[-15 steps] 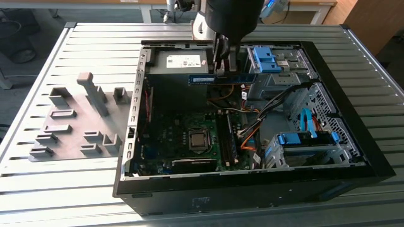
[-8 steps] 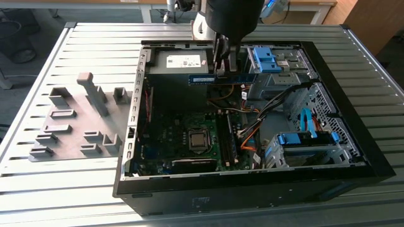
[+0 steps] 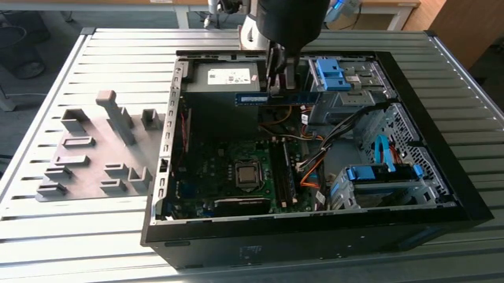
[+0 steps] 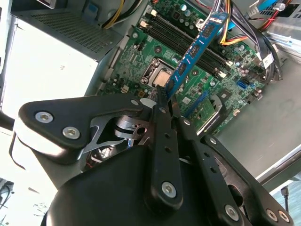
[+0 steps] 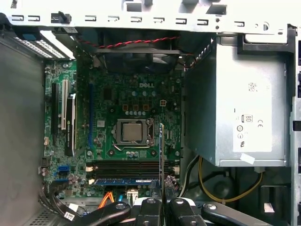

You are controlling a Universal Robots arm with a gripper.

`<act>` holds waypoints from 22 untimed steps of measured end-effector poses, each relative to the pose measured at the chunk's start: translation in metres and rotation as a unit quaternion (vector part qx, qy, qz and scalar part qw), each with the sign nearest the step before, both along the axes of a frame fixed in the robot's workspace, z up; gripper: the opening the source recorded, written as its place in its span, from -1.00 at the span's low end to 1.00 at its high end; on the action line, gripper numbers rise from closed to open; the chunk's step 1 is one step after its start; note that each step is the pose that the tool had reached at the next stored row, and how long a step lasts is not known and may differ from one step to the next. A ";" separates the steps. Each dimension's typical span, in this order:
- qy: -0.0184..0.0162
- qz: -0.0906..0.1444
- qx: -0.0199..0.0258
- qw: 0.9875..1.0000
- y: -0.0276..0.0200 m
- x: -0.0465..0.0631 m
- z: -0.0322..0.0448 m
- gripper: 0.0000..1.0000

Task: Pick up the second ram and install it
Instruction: 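Insert the second ram into the second slot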

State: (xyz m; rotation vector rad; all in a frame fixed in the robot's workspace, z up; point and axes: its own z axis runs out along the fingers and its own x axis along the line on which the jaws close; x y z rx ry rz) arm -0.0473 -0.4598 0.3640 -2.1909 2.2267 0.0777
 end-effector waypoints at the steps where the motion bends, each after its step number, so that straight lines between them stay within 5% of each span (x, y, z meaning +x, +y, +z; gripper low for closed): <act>1: 0.000 -0.002 0.000 1.000 0.0000 0.000 0.0000 -0.73; 12: 0.000 -0.042 0.000 0.999 0.0000 0.000 -0.0003 -0.73; 22: 0.000 -0.089 0.000 0.996 0.0000 0.000 -0.0007 -0.73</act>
